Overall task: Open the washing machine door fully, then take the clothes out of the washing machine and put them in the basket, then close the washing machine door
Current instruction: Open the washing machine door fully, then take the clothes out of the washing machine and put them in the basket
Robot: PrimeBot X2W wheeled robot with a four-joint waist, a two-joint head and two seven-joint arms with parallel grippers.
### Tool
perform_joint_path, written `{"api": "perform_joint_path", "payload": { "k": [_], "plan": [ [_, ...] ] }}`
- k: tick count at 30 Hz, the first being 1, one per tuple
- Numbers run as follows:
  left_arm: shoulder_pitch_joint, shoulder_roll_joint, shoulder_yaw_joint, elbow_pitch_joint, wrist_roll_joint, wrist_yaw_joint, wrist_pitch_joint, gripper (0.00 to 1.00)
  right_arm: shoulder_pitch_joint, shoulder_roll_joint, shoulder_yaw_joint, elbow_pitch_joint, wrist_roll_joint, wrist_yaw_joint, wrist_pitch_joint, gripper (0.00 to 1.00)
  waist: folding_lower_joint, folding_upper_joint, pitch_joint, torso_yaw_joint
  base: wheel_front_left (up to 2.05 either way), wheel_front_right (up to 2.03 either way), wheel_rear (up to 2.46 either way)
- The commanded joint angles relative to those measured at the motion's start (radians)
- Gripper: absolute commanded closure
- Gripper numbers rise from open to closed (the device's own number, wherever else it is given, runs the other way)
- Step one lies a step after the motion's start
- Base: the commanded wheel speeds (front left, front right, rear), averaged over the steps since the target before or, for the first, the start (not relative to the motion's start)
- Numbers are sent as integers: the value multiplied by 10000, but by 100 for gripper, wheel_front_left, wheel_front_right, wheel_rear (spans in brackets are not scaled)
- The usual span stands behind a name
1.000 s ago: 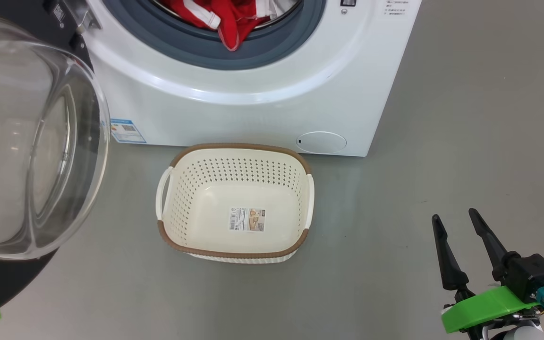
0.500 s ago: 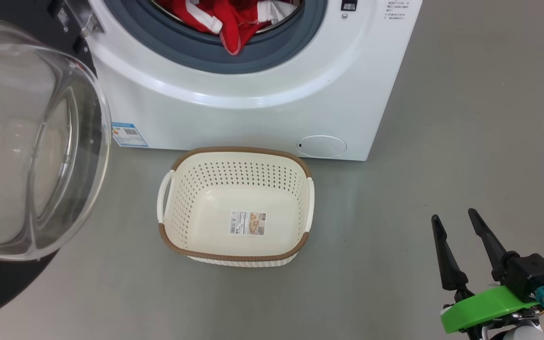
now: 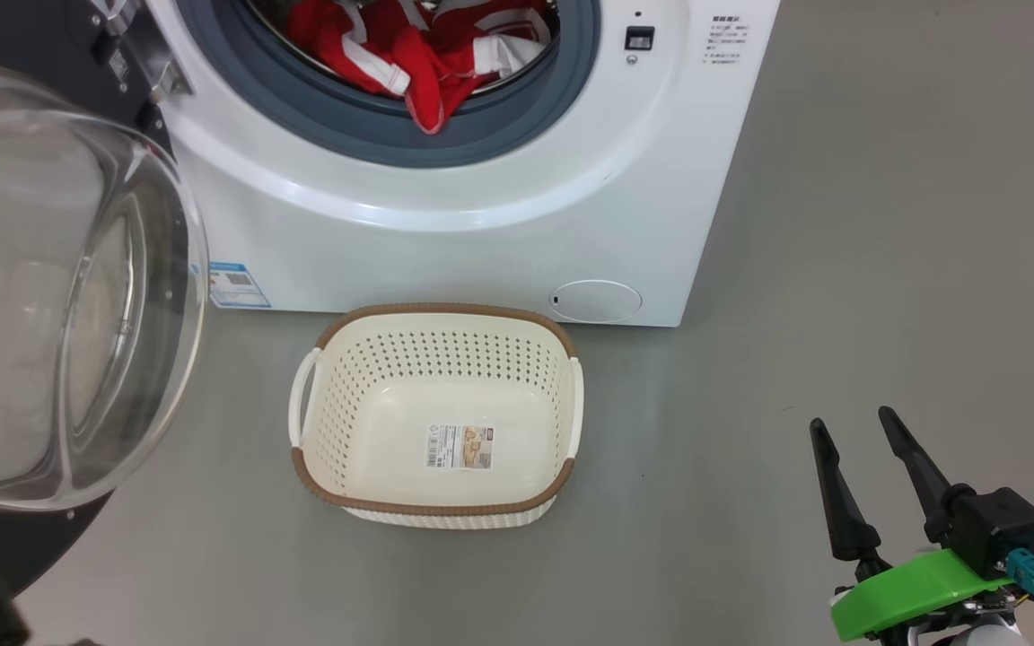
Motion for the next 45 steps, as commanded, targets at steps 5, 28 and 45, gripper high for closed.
{"api": "perform_joint_path", "payload": {
  "k": [5,28,45],
  "plan": [
    [541,-136,-339,-1261,360,214,295,0,-194,-114,318,-151,124,63,-130,0,0,-1,-112,-128,0,0,0],
    [1039,-338,-2923,-1865,1176,-226,1422,0,296,-114,629,-3,159,63,-223,0,0,-1,-1130,-1376,0,0,0],
    [1015,-145,-3529,-1185,1365,-456,1601,0,843,-114,753,-129,136,63,-93,0,0,-1,-1735,-1834,0,0,0]
  ]
}}
